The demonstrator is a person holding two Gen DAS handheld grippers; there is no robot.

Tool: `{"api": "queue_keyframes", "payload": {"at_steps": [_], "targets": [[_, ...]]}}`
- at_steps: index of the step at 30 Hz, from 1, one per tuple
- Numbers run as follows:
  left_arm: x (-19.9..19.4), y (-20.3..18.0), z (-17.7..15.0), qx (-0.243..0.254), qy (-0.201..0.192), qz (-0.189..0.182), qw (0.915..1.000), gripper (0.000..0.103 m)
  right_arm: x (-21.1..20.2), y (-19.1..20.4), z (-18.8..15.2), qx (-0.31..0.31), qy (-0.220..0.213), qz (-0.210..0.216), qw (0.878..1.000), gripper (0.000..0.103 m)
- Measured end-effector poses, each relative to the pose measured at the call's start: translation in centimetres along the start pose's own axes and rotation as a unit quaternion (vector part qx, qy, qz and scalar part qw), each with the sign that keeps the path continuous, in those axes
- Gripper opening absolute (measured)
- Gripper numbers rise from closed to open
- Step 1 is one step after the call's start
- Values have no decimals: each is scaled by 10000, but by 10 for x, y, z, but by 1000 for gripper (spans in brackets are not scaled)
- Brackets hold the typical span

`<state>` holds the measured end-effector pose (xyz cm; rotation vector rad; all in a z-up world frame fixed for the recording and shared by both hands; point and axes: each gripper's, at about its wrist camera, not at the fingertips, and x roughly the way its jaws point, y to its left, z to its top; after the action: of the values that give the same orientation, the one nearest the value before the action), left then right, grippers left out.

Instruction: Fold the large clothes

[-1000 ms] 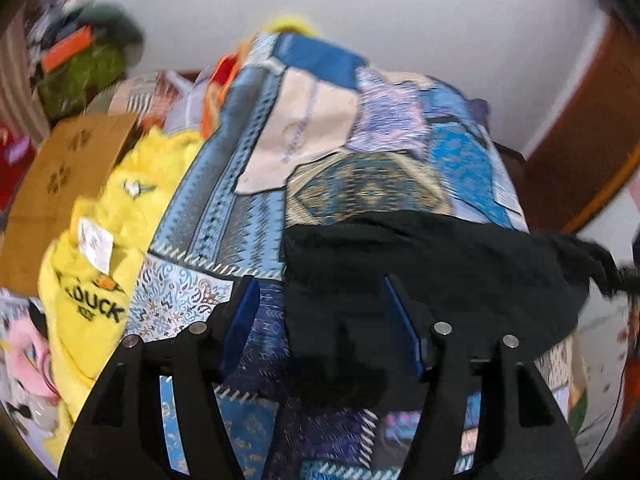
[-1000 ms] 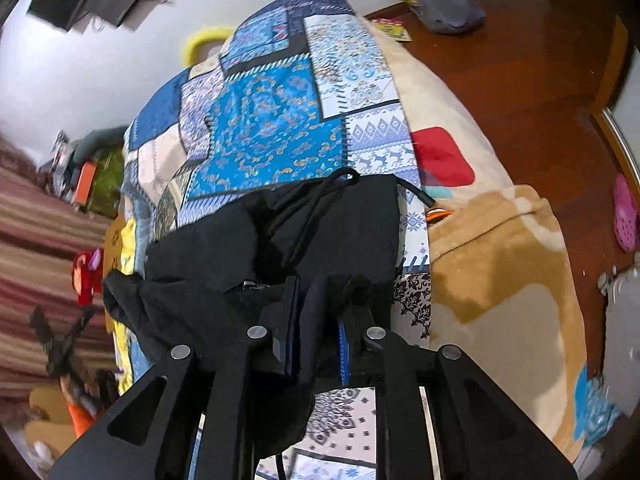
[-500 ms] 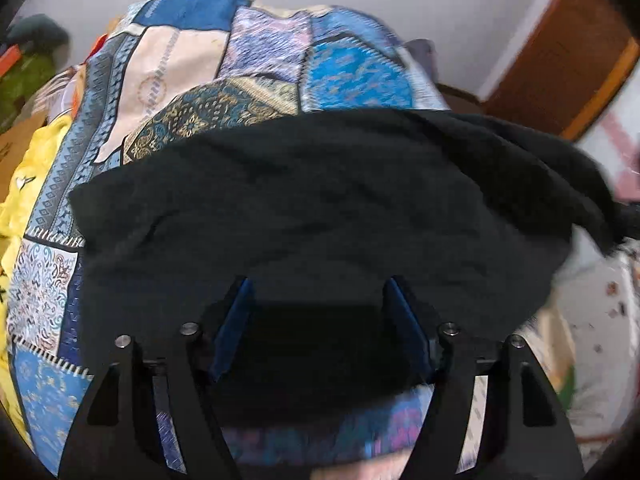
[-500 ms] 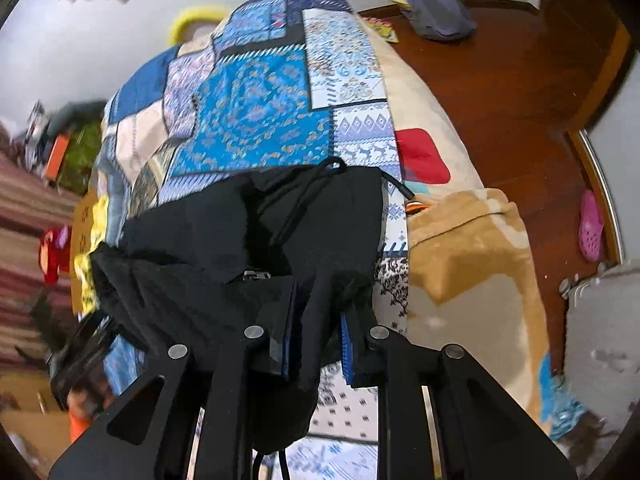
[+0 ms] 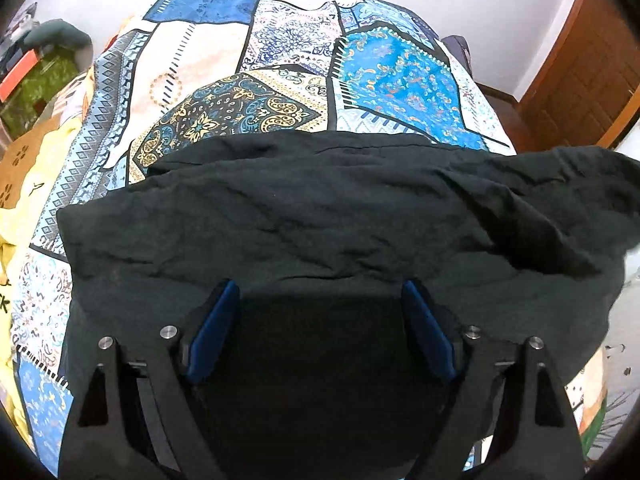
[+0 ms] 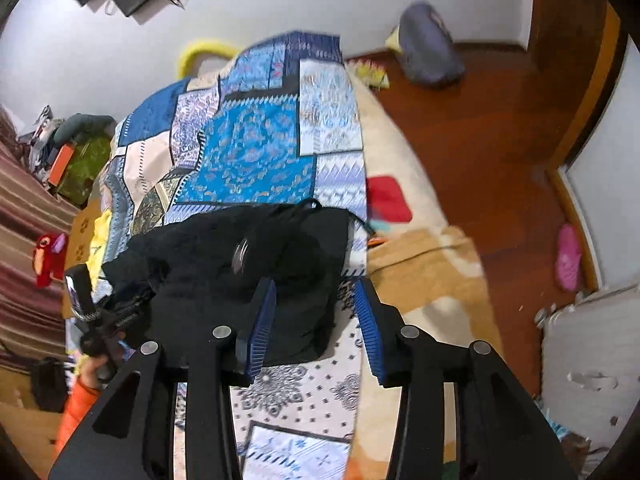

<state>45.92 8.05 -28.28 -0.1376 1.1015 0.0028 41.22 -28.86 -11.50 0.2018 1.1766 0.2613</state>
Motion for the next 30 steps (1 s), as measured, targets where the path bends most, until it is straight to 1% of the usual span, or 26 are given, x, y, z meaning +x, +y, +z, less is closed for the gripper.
{"api": "queue_keyframes", "payload": {"at_steps": [3, 5, 9, 11, 13, 16, 17, 18, 19, 20, 21, 22, 23, 24, 27, 30], "targets": [[-11, 6, -1, -58, 141, -174, 9997, 81, 4, 19, -11, -262, -45, 46, 9996, 38], [-23, 11, -4, -34, 131, -260, 9996, 79, 14, 39, -18, -537, -57, 104, 9985, 38], [-56, 19, -11, 259, -195, -147, 9994, 79, 47, 88, -30, -1164, 9, 284, 9928, 38], [-66, 26, -15, 343, -281, -127, 9989, 79, 68, 112, -34, -1421, 24, 354, 9892, 38], [-69, 32, -18, 409, -299, -114, 9986, 79, 89, 130, -37, -1558, 93, 425, 9868, 38], [-59, 37, -21, 504, -300, 72, 9983, 79, 129, 149, -37, -1542, 174, 395, 9871, 38], [-51, 39, -21, 521, -265, 179, 9981, 79, 135, 151, -36, -1531, 153, 334, 9875, 41], [-38, 42, -21, 526, -152, 345, 9979, 79, 143, 154, -34, -1536, 72, 250, 9878, 47], [-29, 45, -21, 502, -80, 410, 9979, 79, 147, 155, -33, -1557, -3, 254, 9875, 49], [-16, 51, -21, 388, -14, 371, 9986, 81, 151, 155, -32, -1571, -68, 273, 9872, 51], [-8, 57, -21, 220, -5, 293, 9993, 84, 155, 156, -32, -1563, -83, 233, 9874, 52], [-3, 63, -20, 35, -33, 238, 9997, 90, 162, 155, -30, -1538, -56, 208, 9879, 52], [0, 69, -20, -153, -69, 173, 9997, 92, 161, 154, -33, -1527, -39, 214, 9880, 52], [1, 72, -21, -227, -107, 131, 9996, 93, 163, 153, -33, -1523, -26, 236, 9881, 52], [-1, 69, -26, -144, -249, 195, 9994, 93, 163, 150, -37, -1461, -64, 302, 9888, 52], [-8, 73, -33, -142, -250, 186, 9994, 93, 155, 156, -43, -1502, -160, 85, 9885, 52]]}}
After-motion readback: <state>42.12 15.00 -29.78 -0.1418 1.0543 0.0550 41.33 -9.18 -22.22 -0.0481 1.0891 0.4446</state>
